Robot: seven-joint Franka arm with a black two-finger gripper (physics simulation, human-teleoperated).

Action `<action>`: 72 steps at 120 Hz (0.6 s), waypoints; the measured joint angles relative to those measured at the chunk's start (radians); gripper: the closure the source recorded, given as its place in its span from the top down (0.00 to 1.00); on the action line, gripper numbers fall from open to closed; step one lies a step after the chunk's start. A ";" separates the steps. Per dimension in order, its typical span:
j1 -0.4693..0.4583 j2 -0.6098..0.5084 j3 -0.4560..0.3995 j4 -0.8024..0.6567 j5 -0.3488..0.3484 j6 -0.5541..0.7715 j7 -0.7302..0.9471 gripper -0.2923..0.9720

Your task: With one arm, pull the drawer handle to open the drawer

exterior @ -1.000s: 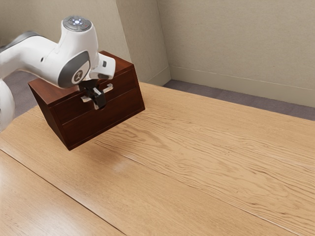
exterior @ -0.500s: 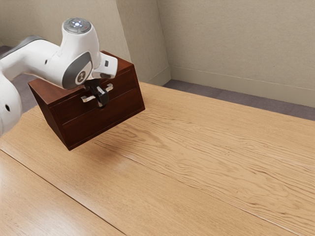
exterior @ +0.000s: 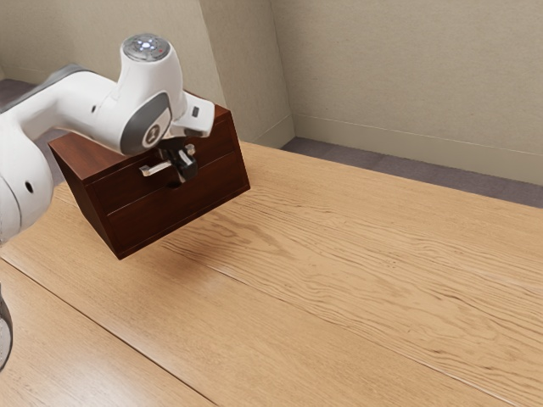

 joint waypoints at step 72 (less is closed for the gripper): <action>0.043 0.037 -0.049 0.024 -0.038 0.001 0.013 0.59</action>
